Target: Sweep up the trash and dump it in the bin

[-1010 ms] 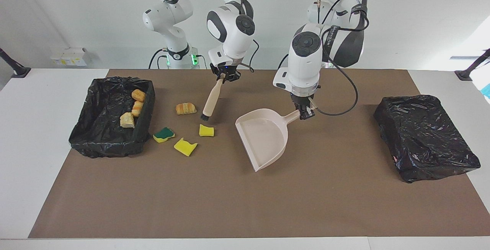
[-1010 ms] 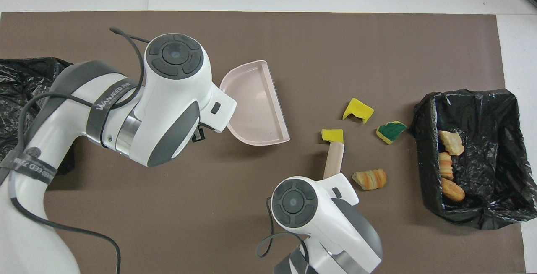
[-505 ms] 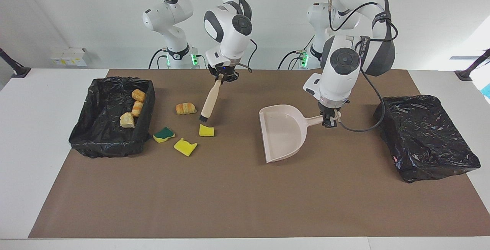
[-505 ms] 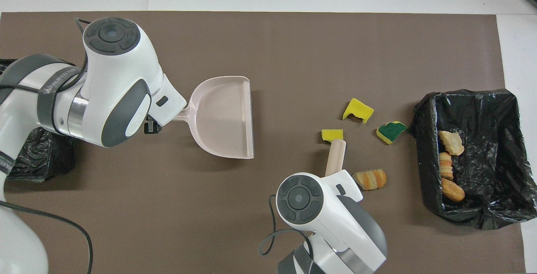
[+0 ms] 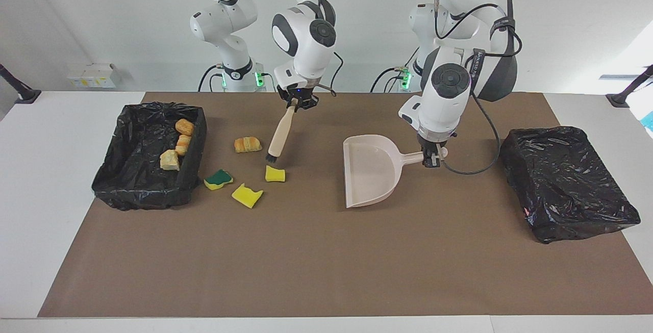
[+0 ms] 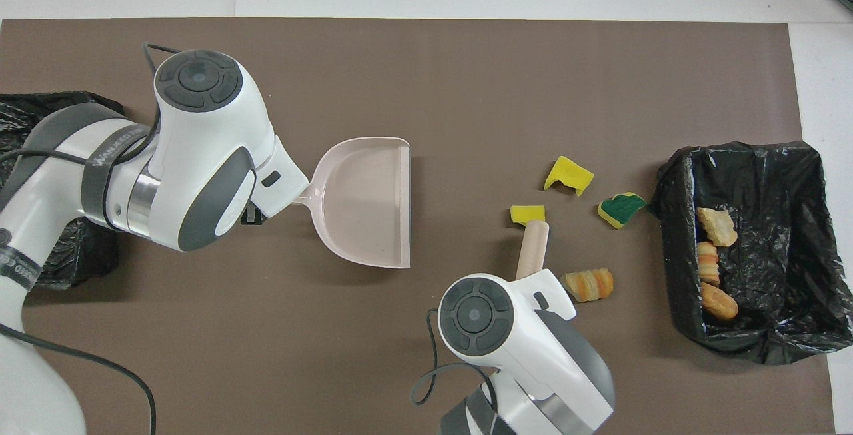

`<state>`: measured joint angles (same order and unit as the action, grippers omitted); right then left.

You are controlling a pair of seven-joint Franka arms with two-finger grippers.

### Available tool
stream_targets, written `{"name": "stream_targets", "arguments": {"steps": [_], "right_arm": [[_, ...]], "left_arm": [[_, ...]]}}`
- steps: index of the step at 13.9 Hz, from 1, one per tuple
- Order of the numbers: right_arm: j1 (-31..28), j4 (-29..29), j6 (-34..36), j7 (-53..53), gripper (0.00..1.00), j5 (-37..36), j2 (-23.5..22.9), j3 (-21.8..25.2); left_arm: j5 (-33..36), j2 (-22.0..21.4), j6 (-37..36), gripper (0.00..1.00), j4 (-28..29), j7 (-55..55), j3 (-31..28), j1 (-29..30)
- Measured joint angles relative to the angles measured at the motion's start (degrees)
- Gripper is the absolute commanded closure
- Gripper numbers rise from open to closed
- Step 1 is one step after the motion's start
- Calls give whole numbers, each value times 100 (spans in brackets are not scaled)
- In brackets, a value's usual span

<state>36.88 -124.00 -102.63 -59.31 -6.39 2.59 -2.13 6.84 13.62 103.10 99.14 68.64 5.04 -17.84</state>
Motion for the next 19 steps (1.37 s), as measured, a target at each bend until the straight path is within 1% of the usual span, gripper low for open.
{"name": "stream_targets", "arguments": {"steps": [6,12,16,19], "right_arm": [[0,11,0,1,100,0,0,0],[0,13,0,4,100,0,0,0],[-100,16,-16,285,100,-3,0,0],[-209,17,-146,507,100,-101,-9,6]], "left_arm": [[0,-305,146,100,547,73,-54,25],[0,-338,189,100,625,80,-65,37],[0,-480,461,100,943,80,-65,37],[0,-551,514,100,1040,80,-70,39]]}}
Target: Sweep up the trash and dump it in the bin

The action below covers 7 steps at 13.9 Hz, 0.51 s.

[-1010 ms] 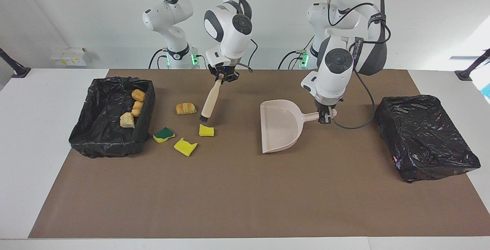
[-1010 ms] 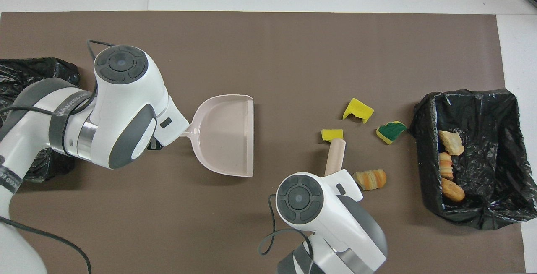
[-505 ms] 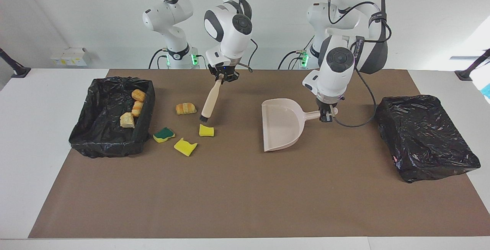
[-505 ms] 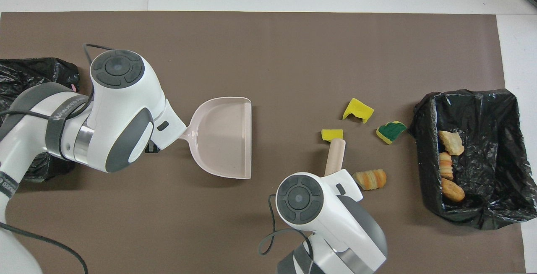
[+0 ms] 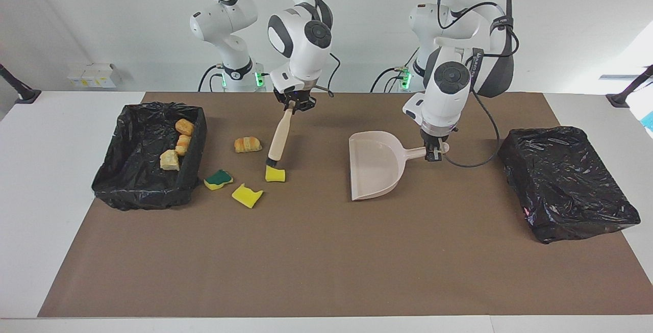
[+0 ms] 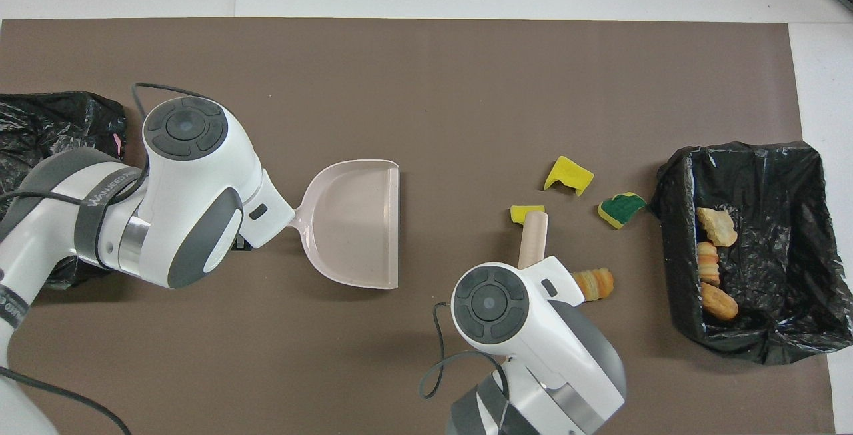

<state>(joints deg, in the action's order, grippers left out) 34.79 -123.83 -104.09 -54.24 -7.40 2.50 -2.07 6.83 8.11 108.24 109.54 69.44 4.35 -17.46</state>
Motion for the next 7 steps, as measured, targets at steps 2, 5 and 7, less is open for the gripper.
{"name": "stream_targets", "arguments": {"steps": [2,5,7], "right_arm": [[-59,-1,-159,96,100,-54,-19,-1],[-86,-3,-492,142,100,-63,-133,-1],[-86,29,-668,146,100,-155,-309,-2]], "left_arm": [[0,-10,4,100,12,0,-1,0],[0,-11,8,100,19,0,-1,0],[0,-11,8,100,21,0,-1,1]]}}
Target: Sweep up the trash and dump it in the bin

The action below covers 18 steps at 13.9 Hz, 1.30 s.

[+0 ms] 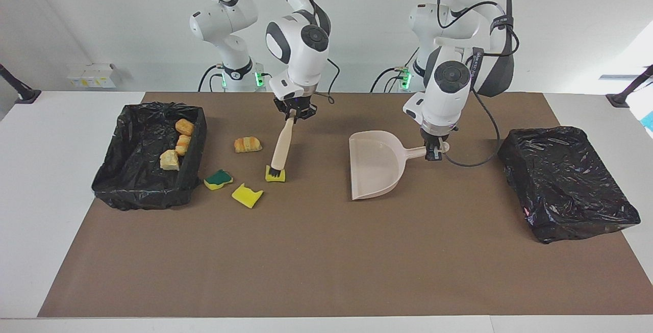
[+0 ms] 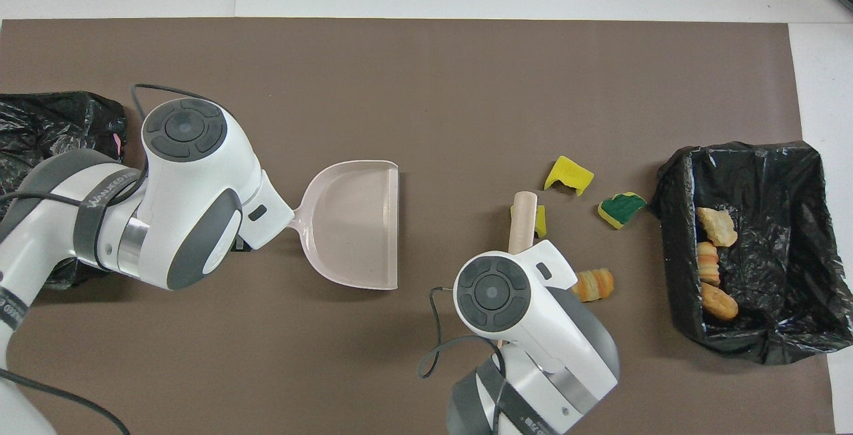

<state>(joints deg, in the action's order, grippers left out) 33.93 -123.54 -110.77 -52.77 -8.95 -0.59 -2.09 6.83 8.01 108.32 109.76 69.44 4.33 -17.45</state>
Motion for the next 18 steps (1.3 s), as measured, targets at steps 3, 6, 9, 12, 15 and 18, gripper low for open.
{"name": "stream_targets", "arguments": {"steps": [3,6,9,12,15,18], "right_arm": [[-61,57,46,0,100,-531,-223,2],[-348,123,372,0,100,-1152,-248,19],[-911,106,505,290,100,-1468,-243,30],[-1450,-67,335,601,100,-1599,-241,34],[-1733,-449,-376,718,100,-1601,-233,26],[-1712,-596,-695,874,100,-1424,-232,-28]], "left_arm": [[0,0,2,100,0,0,-2,4],[0,0,3,100,0,0,-3,16],[0,0,3,100,1,0,-3,43],[0,-1,4,100,2,1,-3,46],[0,-1,4,100,3,1,-3,46],[0,-1,4,100,3,1,-3,47]]}}
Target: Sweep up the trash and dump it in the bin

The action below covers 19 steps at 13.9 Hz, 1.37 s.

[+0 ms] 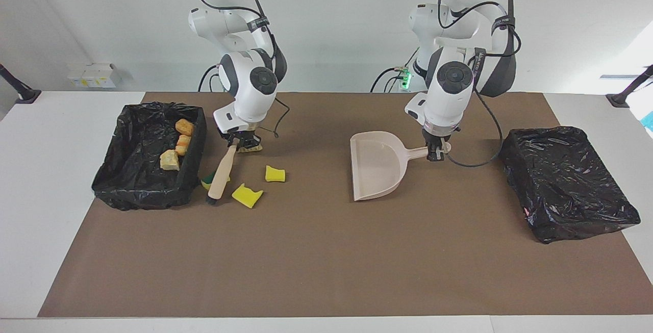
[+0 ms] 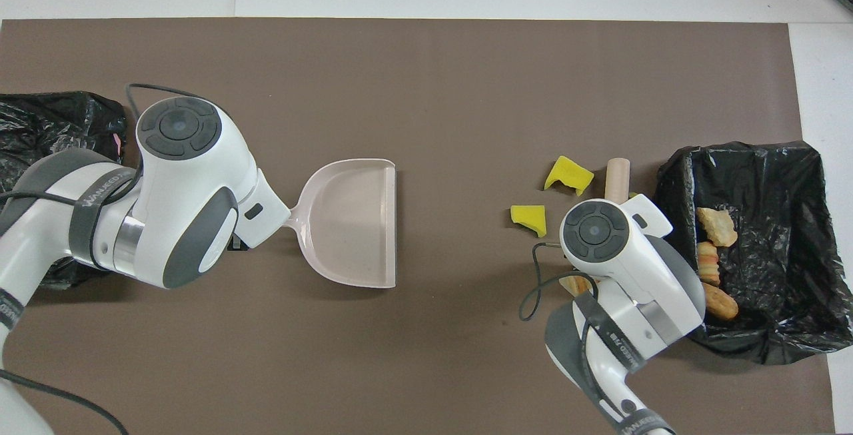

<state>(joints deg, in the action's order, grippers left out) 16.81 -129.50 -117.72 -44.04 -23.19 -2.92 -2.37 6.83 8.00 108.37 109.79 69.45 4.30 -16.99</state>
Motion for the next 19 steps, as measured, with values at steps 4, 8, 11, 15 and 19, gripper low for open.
{"name": "stream_targets", "arguments": {"steps": [4,8,11,15,19], "right_arm": [[327,13,-422,427,100,804,0,-37],[829,273,-455,534,100,1344,-43,-67],[921,829,475,535,100,1377,-33,-61],[436,1114,1497,563,100,1227,245,21],[-419,645,1275,955,100,861,327,56]], "left_arm": [[0,0,0,100,0,0,0,1],[0,0,0,100,4,0,-6,15],[-34,-15,161,100,130,-15,-13,18],[-397,-40,852,100,499,-530,47,-16],[-418,-46,904,100,548,-1185,80,-288]]}}
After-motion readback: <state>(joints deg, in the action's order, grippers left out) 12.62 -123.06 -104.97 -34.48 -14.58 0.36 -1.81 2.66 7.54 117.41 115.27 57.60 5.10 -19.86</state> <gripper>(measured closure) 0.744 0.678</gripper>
